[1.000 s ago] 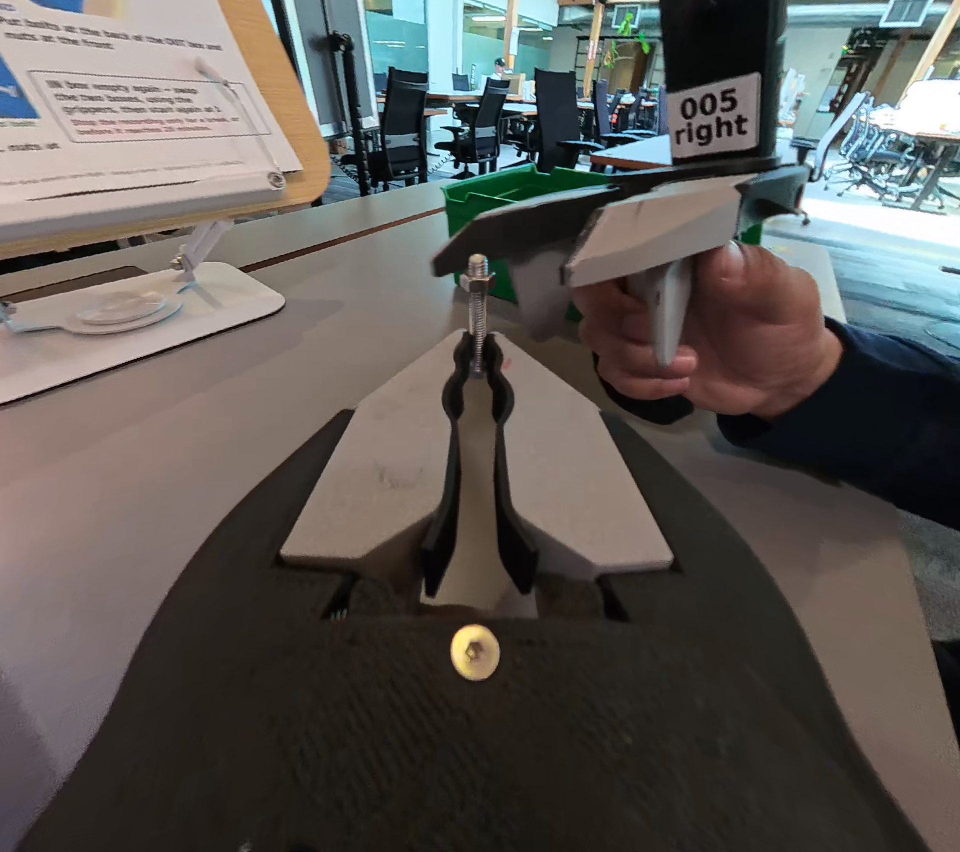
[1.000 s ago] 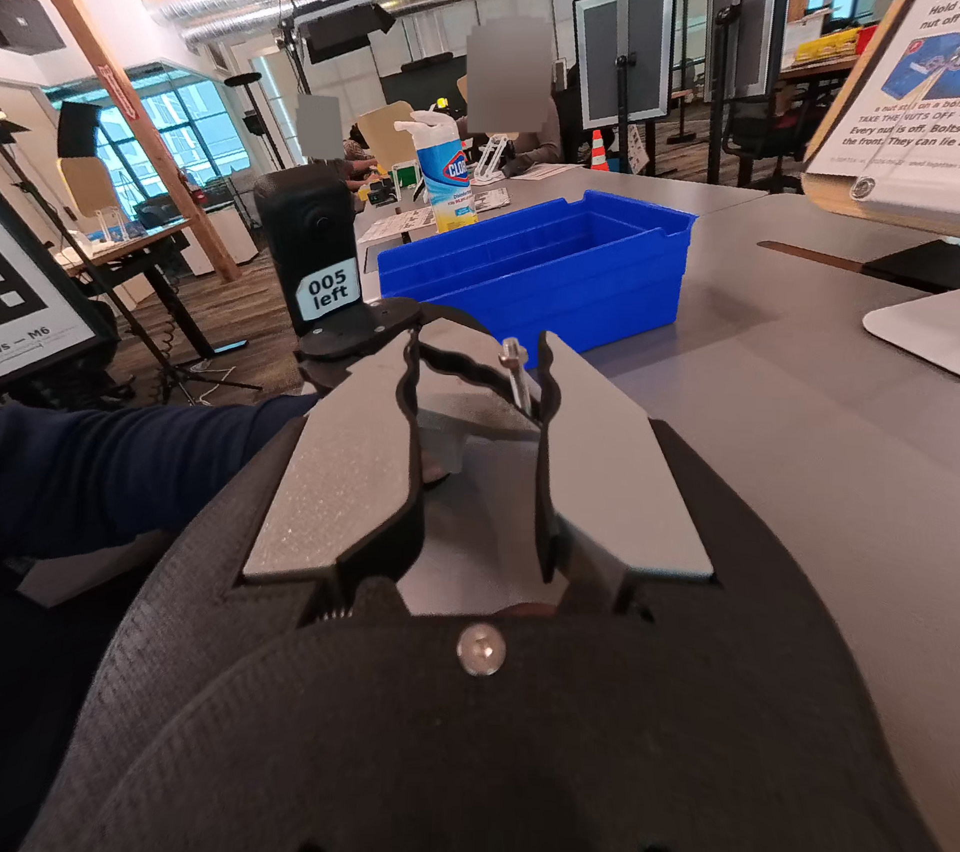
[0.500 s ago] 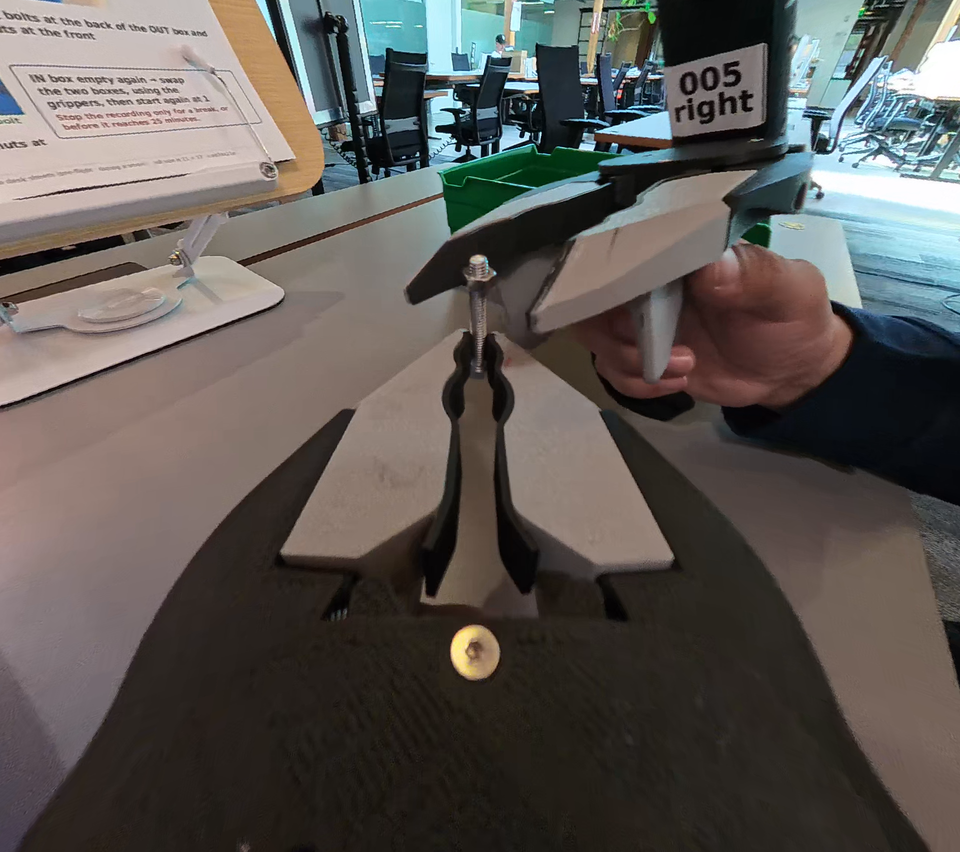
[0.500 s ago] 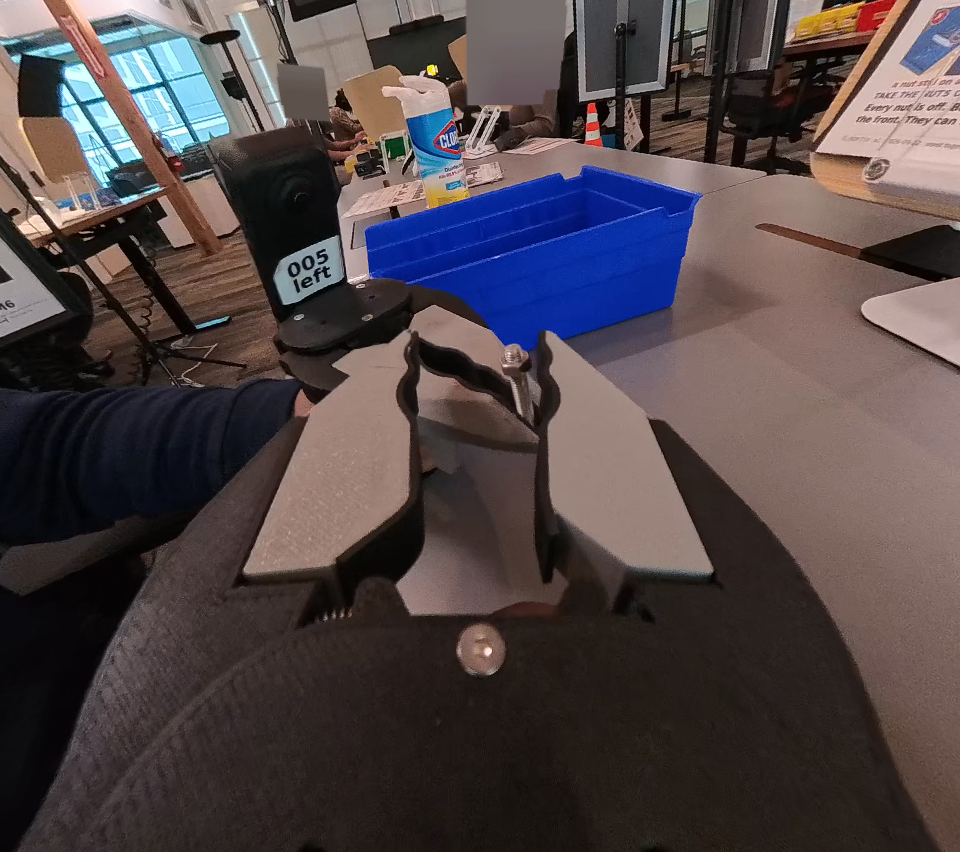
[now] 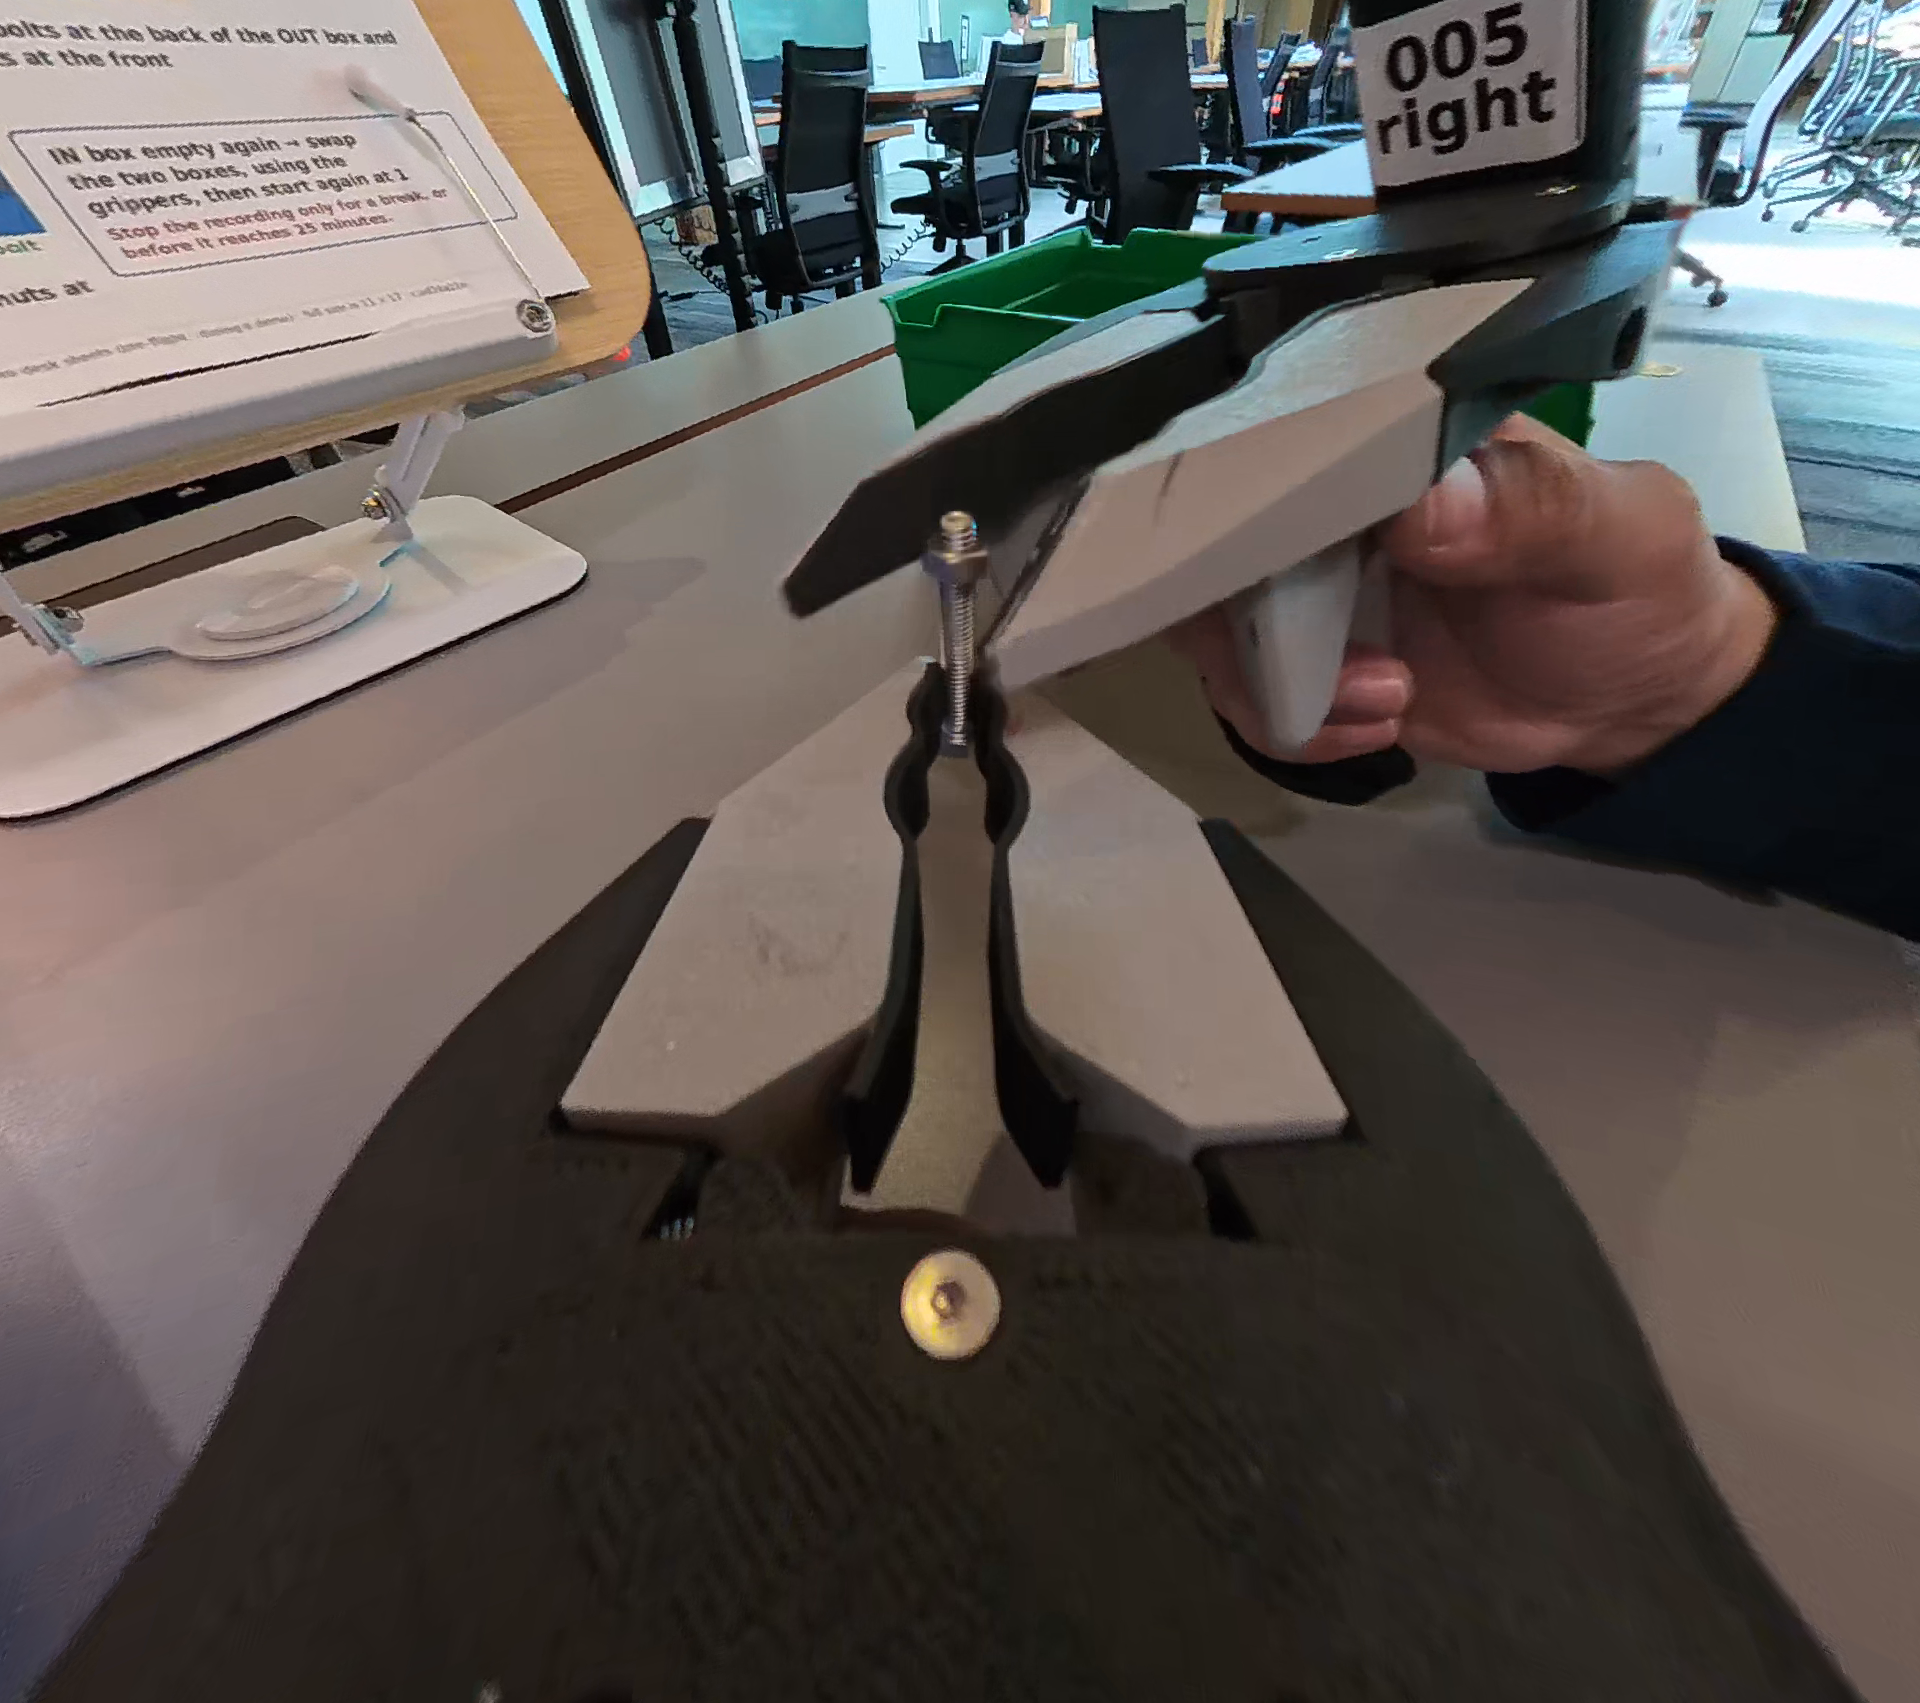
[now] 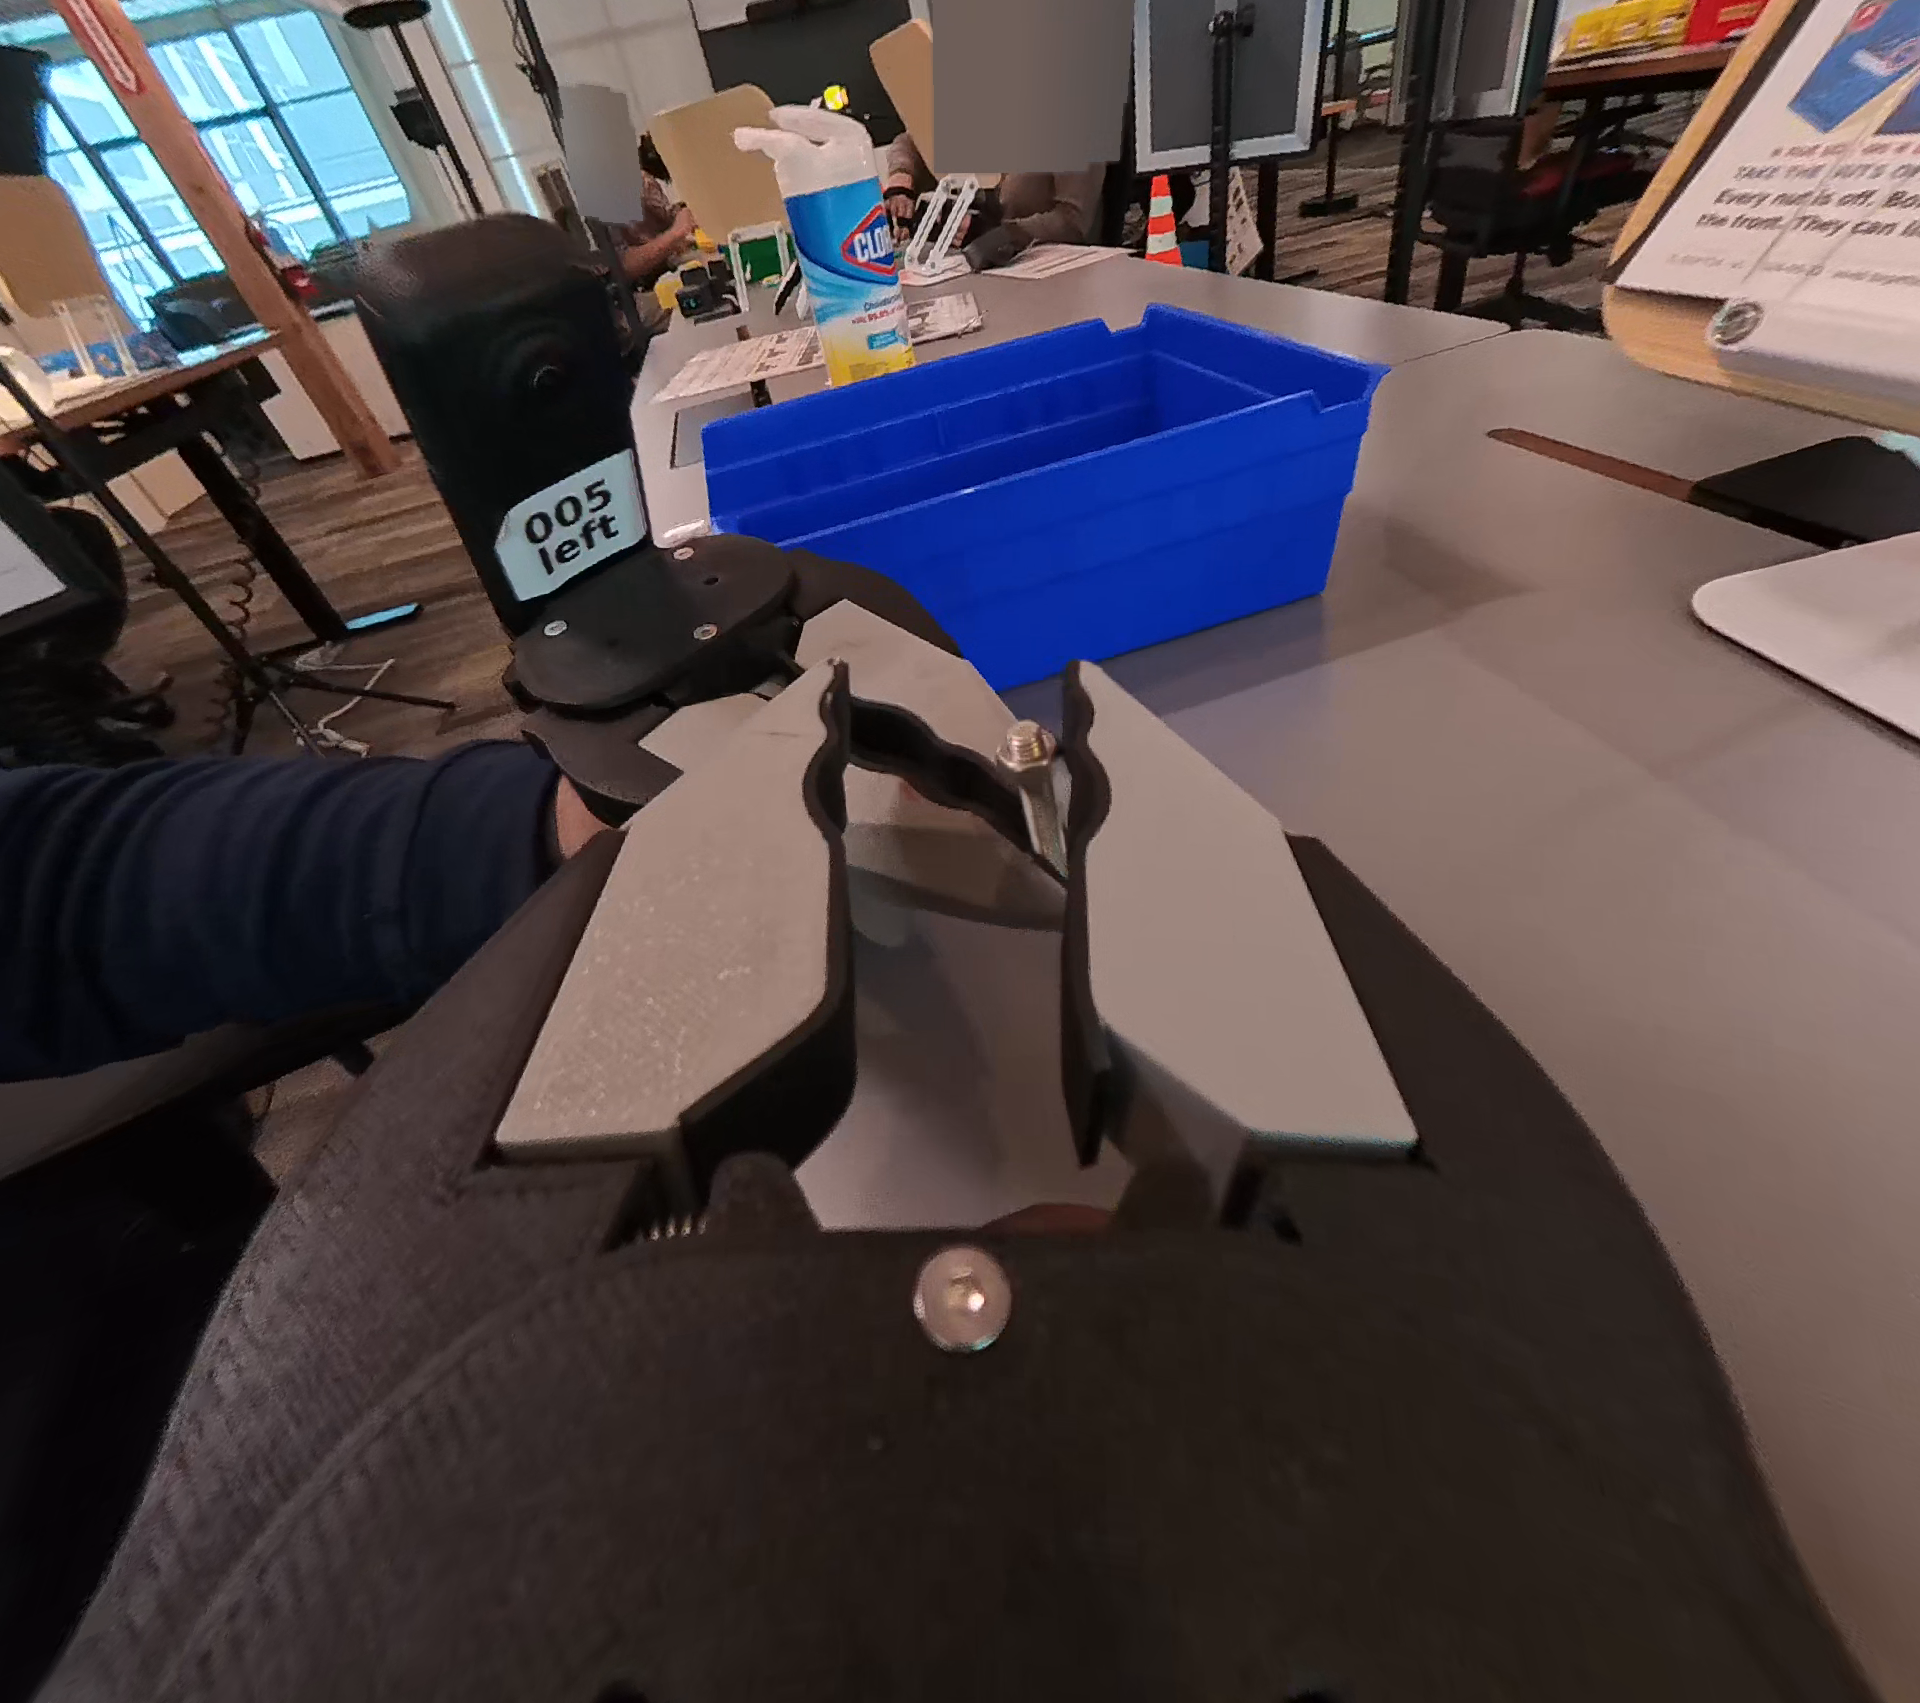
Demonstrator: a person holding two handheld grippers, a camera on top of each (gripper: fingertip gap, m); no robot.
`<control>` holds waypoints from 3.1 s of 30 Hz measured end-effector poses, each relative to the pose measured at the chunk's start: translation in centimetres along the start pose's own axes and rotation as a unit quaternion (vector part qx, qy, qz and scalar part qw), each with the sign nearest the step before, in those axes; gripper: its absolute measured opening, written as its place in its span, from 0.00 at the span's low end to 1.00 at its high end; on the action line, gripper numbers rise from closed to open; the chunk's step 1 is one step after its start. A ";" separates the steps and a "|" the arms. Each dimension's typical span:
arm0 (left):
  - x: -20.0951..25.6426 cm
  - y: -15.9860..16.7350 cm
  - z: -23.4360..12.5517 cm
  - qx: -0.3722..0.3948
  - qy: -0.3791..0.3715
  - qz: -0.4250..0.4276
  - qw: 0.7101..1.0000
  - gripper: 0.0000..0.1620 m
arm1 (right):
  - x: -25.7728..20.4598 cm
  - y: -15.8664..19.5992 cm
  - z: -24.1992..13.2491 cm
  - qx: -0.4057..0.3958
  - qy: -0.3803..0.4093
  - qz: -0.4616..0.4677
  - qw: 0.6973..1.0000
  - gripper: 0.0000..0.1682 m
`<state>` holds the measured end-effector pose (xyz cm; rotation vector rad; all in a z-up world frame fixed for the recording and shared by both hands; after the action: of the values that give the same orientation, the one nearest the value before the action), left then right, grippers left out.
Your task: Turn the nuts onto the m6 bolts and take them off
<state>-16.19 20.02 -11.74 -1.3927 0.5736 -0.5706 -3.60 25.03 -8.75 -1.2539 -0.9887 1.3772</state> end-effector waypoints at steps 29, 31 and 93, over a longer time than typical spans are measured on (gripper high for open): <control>-0.4 0.3 0.0 0.003 -0.008 -0.028 1.000 0.03 | 0.9 0.1 -0.6 -0.016 0.041 0.018 0.999 0.04; -0.5 0.4 0.1 -0.003 -0.006 -0.035 0.999 0.03 | 1.0 0.1 -0.6 -0.018 0.040 0.020 0.999 0.04; -1.4 0.4 -0.4 -0.030 -0.040 -0.049 0.998 0.01 | 0.8 0.3 -0.6 -0.019 0.059 -0.016 0.998 0.14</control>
<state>-17.51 20.72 -12.11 -1.5005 0.4639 -0.5781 -3.07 25.71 -9.26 -1.3262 -0.9543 1.2497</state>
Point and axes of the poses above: each gripper's, where its closed fingertips meet, z out along the fingers, y out of its underside, x = y × z across the jaws, the point moved 10 cm from there along -z, back along the fingers, and after that the axes turned 12 degrees about x, right-handed, at the moved point
